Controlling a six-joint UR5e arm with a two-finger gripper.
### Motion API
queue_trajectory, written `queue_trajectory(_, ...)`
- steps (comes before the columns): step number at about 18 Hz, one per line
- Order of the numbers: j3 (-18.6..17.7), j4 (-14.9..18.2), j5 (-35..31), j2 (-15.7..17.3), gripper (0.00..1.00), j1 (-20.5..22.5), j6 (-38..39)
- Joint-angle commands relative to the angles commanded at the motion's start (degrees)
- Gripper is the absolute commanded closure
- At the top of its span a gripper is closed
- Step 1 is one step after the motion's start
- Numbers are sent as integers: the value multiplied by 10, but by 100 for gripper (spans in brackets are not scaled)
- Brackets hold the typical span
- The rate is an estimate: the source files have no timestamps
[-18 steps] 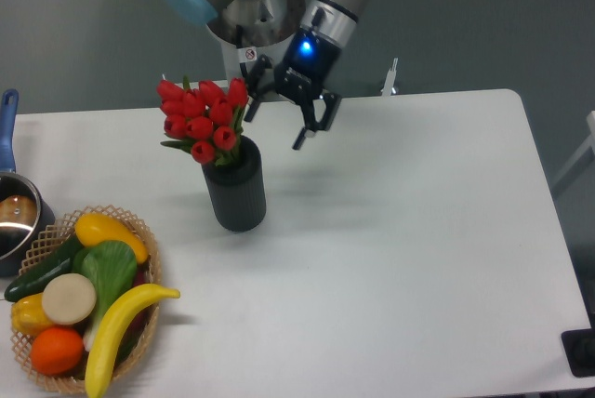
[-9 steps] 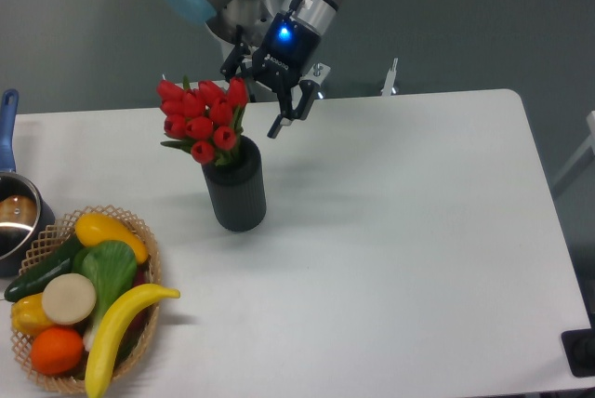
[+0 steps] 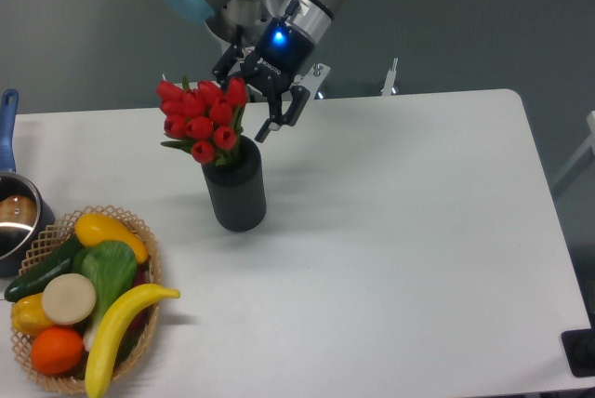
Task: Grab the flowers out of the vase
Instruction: 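Lower the gripper onto the tulip stems and close it around them, then lift the gripped tulips straight up out of the black vase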
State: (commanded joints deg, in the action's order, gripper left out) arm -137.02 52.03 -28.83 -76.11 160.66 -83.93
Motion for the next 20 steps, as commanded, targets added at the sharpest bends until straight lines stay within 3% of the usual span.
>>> queue_trajectory(4, -1, 0, 23, -6, 95, -2, -13)
queue_trajectory(5, -1, 0, 25, -6, 100, -2, -12)
queue_trajectory(14, 19, 7, 31, 2, 100, 8, -3)
queue_trajectory(20, 66, 7, 78, 3, 100, 11, 89)
